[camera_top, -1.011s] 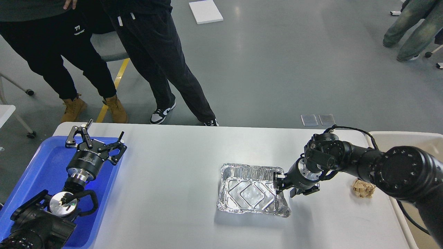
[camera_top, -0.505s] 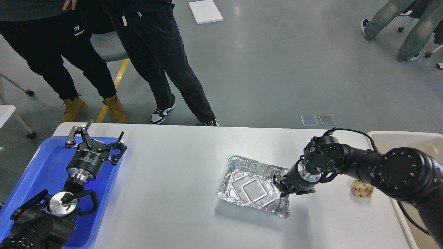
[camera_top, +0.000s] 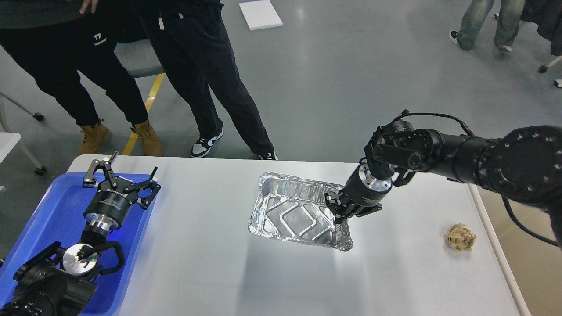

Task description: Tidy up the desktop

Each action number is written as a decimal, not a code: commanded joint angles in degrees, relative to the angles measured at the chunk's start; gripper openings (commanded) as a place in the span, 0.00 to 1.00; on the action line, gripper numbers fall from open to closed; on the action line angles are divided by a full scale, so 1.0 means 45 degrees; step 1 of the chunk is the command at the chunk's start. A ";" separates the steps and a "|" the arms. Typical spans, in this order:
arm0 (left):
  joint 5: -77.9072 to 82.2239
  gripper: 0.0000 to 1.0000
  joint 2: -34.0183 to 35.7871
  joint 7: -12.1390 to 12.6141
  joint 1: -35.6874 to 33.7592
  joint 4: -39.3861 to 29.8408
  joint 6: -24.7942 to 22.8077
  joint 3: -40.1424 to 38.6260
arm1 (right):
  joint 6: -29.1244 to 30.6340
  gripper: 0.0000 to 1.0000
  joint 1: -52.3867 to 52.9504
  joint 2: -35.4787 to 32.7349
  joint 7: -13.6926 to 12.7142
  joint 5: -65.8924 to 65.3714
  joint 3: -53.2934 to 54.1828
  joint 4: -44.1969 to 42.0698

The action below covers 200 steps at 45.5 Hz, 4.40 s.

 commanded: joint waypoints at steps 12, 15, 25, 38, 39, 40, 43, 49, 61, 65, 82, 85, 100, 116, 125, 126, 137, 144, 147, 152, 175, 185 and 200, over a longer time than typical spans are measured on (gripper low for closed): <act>0.0000 1.00 -0.0001 0.0000 0.0000 -0.0001 0.0000 0.0000 | 0.0877 0.00 0.5891 -0.1487 -0.0065 0.0026 -0.0472 0.3112; 0.0000 1.00 -0.0001 0.0000 0.0000 -0.0001 0.0000 0.0000 | 0.0877 0.00 0.6419 -0.1702 -0.0104 -0.0032 -0.0628 0.3112; 0.0000 1.00 -0.0001 0.0000 0.0000 -0.0001 0.0000 0.0000 | 0.0877 0.00 0.7787 -0.3029 -0.0143 -0.0792 -0.1233 0.2995; 0.0000 1.00 0.0018 0.0000 0.0000 -0.0001 0.0000 0.0000 | 0.0877 0.00 0.8276 -0.5041 -0.0143 -0.3215 -0.1526 0.2916; 0.0000 1.00 0.0018 0.0000 0.0000 -0.0001 0.0000 0.0000 | 0.0877 0.00 0.8276 -0.5178 -0.0143 -0.3294 -0.1604 0.2897; 0.0000 1.00 -0.0001 0.0000 0.0000 -0.0001 0.0000 0.0000 | 0.0877 0.00 0.8257 -0.5314 -0.0143 -0.3391 -0.1702 0.2858; -0.0020 1.00 -0.0001 0.0000 0.0000 -0.0001 0.0000 0.0000 | 0.0877 0.00 0.8237 -0.5686 -0.0143 -0.3490 -0.2014 0.2508; -0.0001 1.00 -0.0001 0.0000 0.0000 -0.0001 0.0000 0.0000 | 0.0877 0.00 0.7828 -0.6428 -0.0143 -0.3490 -0.2561 0.1454; 0.0000 1.00 -0.0001 0.0000 0.0000 -0.0001 0.0000 0.0000 | 0.0877 0.00 0.5037 -0.8263 -0.0162 -0.3197 -0.2504 -0.1729; -0.0001 1.00 -0.0001 0.0000 0.0000 -0.0001 0.0000 0.0000 | 0.0254 0.00 0.3709 -0.8928 -0.0162 -0.3158 -0.2231 -0.2881; 0.0000 1.00 -0.0001 0.0000 0.0000 -0.0001 0.0000 0.0000 | -0.3242 0.00 -0.3731 -0.8716 -0.0611 -0.2983 0.4445 -0.9131; -0.0020 1.00 -0.0001 0.0000 0.0000 -0.0001 0.0000 0.0000 | -0.3828 0.00 -0.4748 -0.8228 -0.0982 -0.2904 0.5696 -1.0108; -0.0001 1.00 -0.0001 0.0000 0.0000 -0.0001 0.0000 0.0000 | -0.8360 0.00 -0.7563 -0.6547 -0.3072 -0.2826 0.9956 -1.0834; -0.0020 1.00 -0.0001 0.0000 0.0000 -0.0001 0.0000 0.0000 | -0.9533 0.00 -0.9437 -0.5629 -0.3151 -0.1010 1.0739 -1.0775; -0.0020 1.00 -0.0001 0.0000 0.0000 -0.0001 0.0000 0.0000 | -0.9533 0.00 -1.0375 -0.5199 -0.2897 -0.0931 1.0739 -1.0736; -0.0020 1.00 -0.0001 0.0000 0.0000 -0.0001 0.0000 0.0000 | -0.9533 0.00 -1.0434 -0.5141 -0.2839 -0.0931 1.0739 -1.0736; -0.0020 1.00 -0.0001 0.0000 0.0000 -0.0001 0.0000 0.0000 | -0.9533 0.00 -1.1040 -0.4789 -0.2448 -0.0931 1.0680 -1.0541; -0.0020 1.00 -0.0001 0.0000 0.0000 -0.0001 0.0000 0.0000 | -0.9533 0.00 -1.1274 -0.4593 -0.2370 -0.0931 1.0660 -1.0541; -0.0020 1.00 0.0018 0.0000 0.0000 -0.0001 0.0000 0.0000 | -0.9533 0.00 -1.1333 -0.4554 -0.2233 -0.0931 1.0660 -1.0541; -0.0020 1.00 -0.0001 0.0000 0.0000 -0.0001 0.0000 0.0000 | -0.9514 0.00 -1.1411 -0.4476 -0.2116 -0.0931 1.0680 -1.0521; 0.0000 1.00 -0.0001 0.0000 0.0000 -0.0001 0.0000 0.0019 | -0.9260 1.00 -1.1158 -0.4398 -0.1920 -0.0912 1.0875 -1.0560; 0.0000 1.00 -0.0001 0.0000 0.0000 -0.0001 0.0000 0.0020 | -0.7758 1.00 -1.0006 -0.4748 -0.1959 -0.0463 1.0993 -1.0755; -0.0020 1.00 -0.0001 0.0000 0.0000 -0.0001 0.0000 0.0000 | -0.4730 1.00 -0.8190 -0.6447 -0.1959 -0.0404 1.0680 -1.0600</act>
